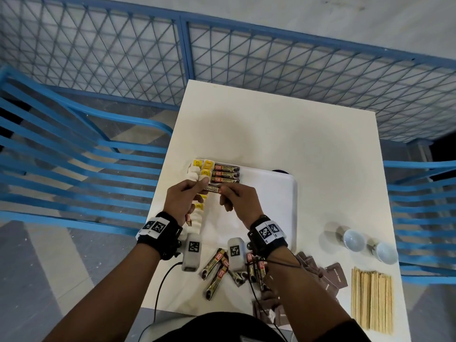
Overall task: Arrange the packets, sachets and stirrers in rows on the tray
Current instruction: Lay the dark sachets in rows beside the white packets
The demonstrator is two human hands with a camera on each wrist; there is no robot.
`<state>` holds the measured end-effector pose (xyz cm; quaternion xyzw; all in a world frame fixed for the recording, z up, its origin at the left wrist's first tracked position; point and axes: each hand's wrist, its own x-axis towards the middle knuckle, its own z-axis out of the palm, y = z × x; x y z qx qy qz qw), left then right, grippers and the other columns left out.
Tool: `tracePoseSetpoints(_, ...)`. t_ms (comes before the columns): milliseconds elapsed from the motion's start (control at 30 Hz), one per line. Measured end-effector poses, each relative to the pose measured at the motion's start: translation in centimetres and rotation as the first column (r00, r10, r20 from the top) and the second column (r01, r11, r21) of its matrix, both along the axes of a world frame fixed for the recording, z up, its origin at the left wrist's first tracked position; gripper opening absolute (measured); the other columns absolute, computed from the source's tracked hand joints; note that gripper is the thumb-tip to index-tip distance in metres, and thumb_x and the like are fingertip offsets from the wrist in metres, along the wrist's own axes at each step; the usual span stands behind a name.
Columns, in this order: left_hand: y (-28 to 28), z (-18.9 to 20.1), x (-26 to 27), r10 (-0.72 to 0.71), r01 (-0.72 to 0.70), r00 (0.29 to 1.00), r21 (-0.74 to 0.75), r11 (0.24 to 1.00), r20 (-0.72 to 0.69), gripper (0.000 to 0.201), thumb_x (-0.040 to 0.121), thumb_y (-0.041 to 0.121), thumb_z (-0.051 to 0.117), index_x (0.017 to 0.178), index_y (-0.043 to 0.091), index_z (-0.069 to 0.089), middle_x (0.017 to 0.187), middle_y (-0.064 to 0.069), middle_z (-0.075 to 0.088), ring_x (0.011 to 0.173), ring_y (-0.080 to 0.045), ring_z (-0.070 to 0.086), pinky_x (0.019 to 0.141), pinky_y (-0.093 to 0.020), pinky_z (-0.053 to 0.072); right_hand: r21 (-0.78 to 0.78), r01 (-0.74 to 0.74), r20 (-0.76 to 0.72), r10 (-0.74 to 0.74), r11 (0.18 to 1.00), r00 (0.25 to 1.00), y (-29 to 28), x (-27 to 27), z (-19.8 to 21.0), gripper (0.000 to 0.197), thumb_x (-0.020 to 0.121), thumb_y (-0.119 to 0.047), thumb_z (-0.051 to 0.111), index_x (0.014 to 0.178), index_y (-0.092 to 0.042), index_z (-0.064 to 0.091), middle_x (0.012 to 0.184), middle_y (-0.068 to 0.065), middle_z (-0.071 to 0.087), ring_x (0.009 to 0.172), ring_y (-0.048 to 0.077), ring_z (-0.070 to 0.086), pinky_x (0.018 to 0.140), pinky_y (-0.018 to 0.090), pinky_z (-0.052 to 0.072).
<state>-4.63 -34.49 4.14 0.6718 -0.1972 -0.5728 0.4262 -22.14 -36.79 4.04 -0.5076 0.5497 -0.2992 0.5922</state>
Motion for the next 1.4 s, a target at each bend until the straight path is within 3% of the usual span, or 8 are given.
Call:
tracePoseSetpoints(200, 0.4, 0.3, -0.5, 0.01, -0.011, 1.0, 0.013, 1.0, 0.022, 0.033, 0.085, 0.04, 0.08, 0.086, 0.008, 0.071, 0.088, -0.013, 0.077, 0.061, -0.016, 0.058, 0.041, -0.021, 0.029, 0.058, 0.036, 0.058, -0.04, 0.998, 0.998, 0.0, -1.0, -0.5, 0.026, 0.104, -0.014, 0.048, 0.105, -0.007, 0.073, 0.073, 0.015, 0.071, 0.056, 0.022, 0.056, 0.054, 0.029, 0.045)
tracePoseSetpoints(500, 0.0, 1.1, -1.0, 0.01, -0.01, 1.0, -0.03, 1.0, 0.005, 0.036, 0.083, 0.039, 0.081, 0.098, 0.008, 0.075, 0.083, -0.011, 0.076, 0.062, -0.015, 0.061, 0.041, -0.022, 0.028, -0.018, -0.064, -0.136, 0.061, 0.998, 0.989, -0.3, -1.1, -0.5, 0.008, 0.087, -0.024, 0.074, 0.08, -0.02, 0.076, 0.074, -0.004, 0.074, 0.06, 0.008, 0.06, 0.06, 0.024, 0.049)
tracePoseSetpoints(633, 0.4, 1.2, -1.3, -0.062, 0.06, 0.997, -0.062, 0.996, -0.034, 0.026, 0.082, 0.028, 0.083, 0.098, 0.008, 0.077, 0.095, -0.023, 0.074, 0.054, -0.02, 0.03, 0.042, -0.023, 0.027, 0.028, -0.033, -0.064, 0.035, 0.999, 0.997, -0.2, -0.7, -0.9, 0.013, 0.088, -0.021, 0.073, 0.084, -0.01, 0.076, 0.074, 0.002, 0.075, 0.06, 0.013, 0.066, 0.059, 0.028, 0.051)
tracePoseSetpoints(700, 0.5, 1.2, -1.3, -0.075, 0.075, 0.997, -0.077, 0.994, -0.008, 0.013, 0.084, 0.019, 0.081, 0.096, 0.014, 0.079, 0.098, -0.024, 0.073, 0.056, -0.021, 0.031, 0.042, -0.023, 0.026, 0.032, -0.08, -0.11, 0.083, 0.996, 0.99, -0.3, -0.6, -1.2, 0.017, 0.092, -0.027, 0.068, 0.088, -0.013, 0.077, 0.078, 0.0, 0.076, 0.066, 0.014, 0.07, 0.064, 0.031, 0.053)
tracePoseSetpoints(933, 0.6, 3.0, -2.1, -0.337, 0.351, 0.932, -0.102, 0.931, 0.133, 0.021, 0.094, 0.001, 0.066, 0.113, 0.008, 0.073, 0.06, 0.011, 0.067, 0.035, 0.003, 0.045, 0.041, -0.005, 0.031, -0.129, -0.093, -0.231, 0.061, 0.987, 0.971, -1.7, -0.7, -1.1, 0.017, 0.084, -0.034, 0.077, 0.097, -0.023, 0.074, 0.082, -0.01, 0.071, 0.074, 0.009, 0.067, 0.075, 0.024, 0.055)
tracePoseSetpoints(1100, 0.4, 1.8, -0.8, -0.245, 0.248, 0.967, -0.035, 0.968, 0.071, 0.019, 0.087, 0.012, 0.078, 0.105, 0.007, 0.076, 0.082, -0.022, 0.072, 0.036, -0.007, 0.033, 0.038, -0.017, 0.026, -0.101, 0.054, -0.164, -0.07, 0.993, 0.984, -2.7, -1.5, -1.1, 0.008, 0.082, -0.025, 0.08, 0.081, -0.025, 0.073, 0.07, -0.005, 0.073, 0.061, 0.009, 0.067, 0.068, 0.025, 0.053)
tracePoseSetpoints(1267, -0.4, 0.9, 0.4, -0.116, 0.121, 0.987, -0.035, 0.992, 0.112, 0.018, 0.083, 0.01, 0.081, 0.099, 0.004, 0.076, 0.073, -0.014, 0.068, 0.036, -0.006, 0.041, 0.037, -0.019, 0.028, -0.048, 0.033, -0.237, -0.044, 0.998, 0.971, -1.9, -1.3, -1.8, 0.009, 0.086, -0.024, 0.076, 0.091, -0.018, 0.071, 0.08, -0.005, 0.074, 0.066, 0.011, 0.069, 0.068, 0.024, 0.05)
tracePoseSetpoints(1400, -0.8, 0.1, 1.0, -0.119, 0.123, 0.985, -0.021, 0.992, 0.128, 0.018, 0.083, 0.008, 0.08, 0.1, 0.002, 0.077, 0.072, -0.014, 0.067, 0.035, -0.003, 0.044, 0.036, -0.017, 0.029, -0.245, -0.144, -0.355, 0.05, 0.959, 0.933, -1.6, -0.2, -2.2, 0.025, 0.082, -0.023, 0.079, 0.105, -0.024, 0.07, 0.098, -0.005, 0.066, 0.085, 0.014, 0.061, 0.078, 0.018, 0.046)
